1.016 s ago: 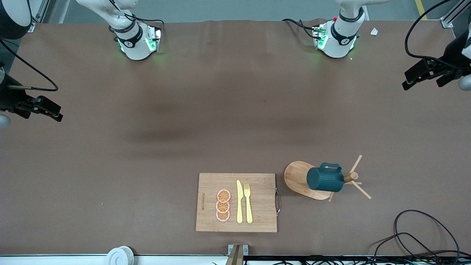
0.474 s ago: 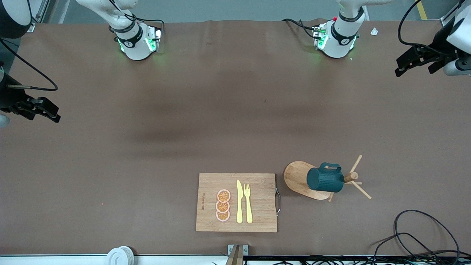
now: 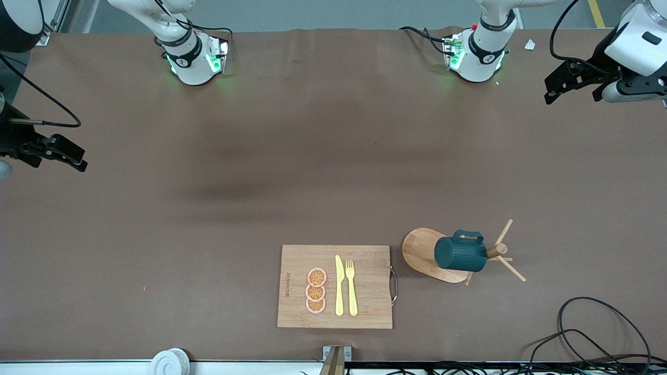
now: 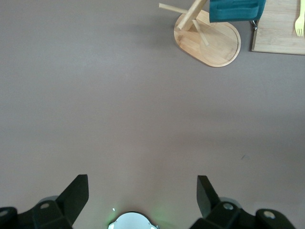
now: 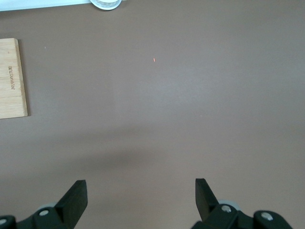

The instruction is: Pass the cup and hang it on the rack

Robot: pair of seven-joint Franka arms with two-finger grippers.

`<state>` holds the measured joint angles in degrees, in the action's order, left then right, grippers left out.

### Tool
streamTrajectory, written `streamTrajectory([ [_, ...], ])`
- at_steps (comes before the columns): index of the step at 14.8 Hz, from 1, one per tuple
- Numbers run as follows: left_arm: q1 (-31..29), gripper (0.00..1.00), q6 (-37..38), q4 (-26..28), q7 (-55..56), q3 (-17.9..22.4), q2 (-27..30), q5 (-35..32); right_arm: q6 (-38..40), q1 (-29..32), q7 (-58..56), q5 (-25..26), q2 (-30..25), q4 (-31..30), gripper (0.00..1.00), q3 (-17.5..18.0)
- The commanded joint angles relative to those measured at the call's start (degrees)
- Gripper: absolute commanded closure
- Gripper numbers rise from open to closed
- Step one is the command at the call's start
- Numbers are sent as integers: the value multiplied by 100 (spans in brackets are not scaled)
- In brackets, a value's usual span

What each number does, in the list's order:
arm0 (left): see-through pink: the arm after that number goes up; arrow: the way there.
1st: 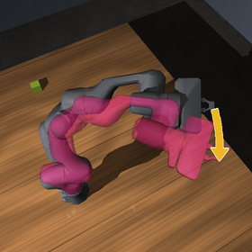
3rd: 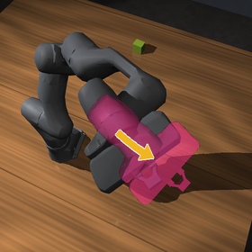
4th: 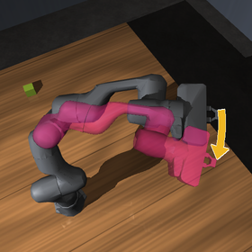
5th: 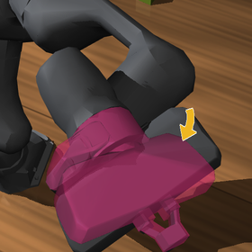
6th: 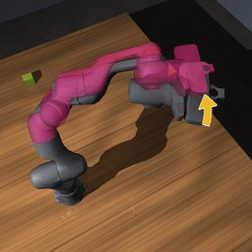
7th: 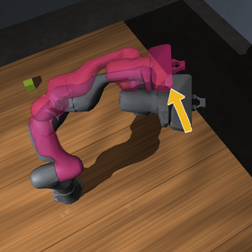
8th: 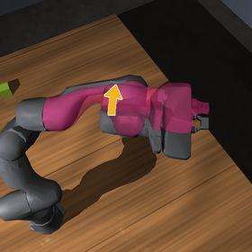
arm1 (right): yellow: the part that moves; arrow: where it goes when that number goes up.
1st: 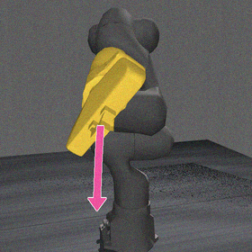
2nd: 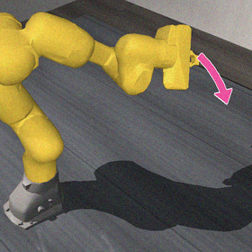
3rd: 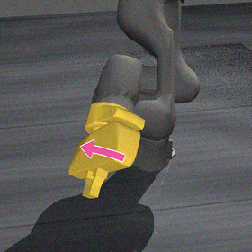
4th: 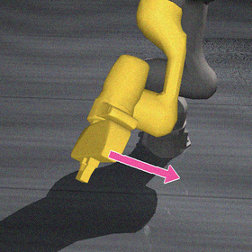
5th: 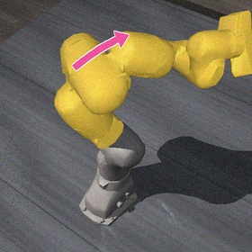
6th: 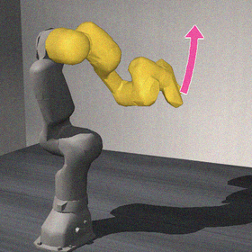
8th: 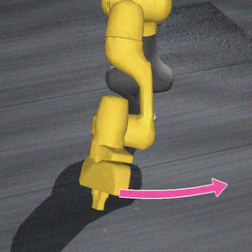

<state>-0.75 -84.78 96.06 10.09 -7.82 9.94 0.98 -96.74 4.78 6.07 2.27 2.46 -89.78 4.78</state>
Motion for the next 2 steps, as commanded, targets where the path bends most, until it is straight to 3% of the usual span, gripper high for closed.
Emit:
streamTrajectory([
  [1,-4,0,14,-105,-52,35,-53,-107,-82,41,-10,46,-238,-277,0,32],
  [2,-4,0,23,-105,-43,35,-45,-116,-82,41,-10,37,-238,-277,0,32],
])
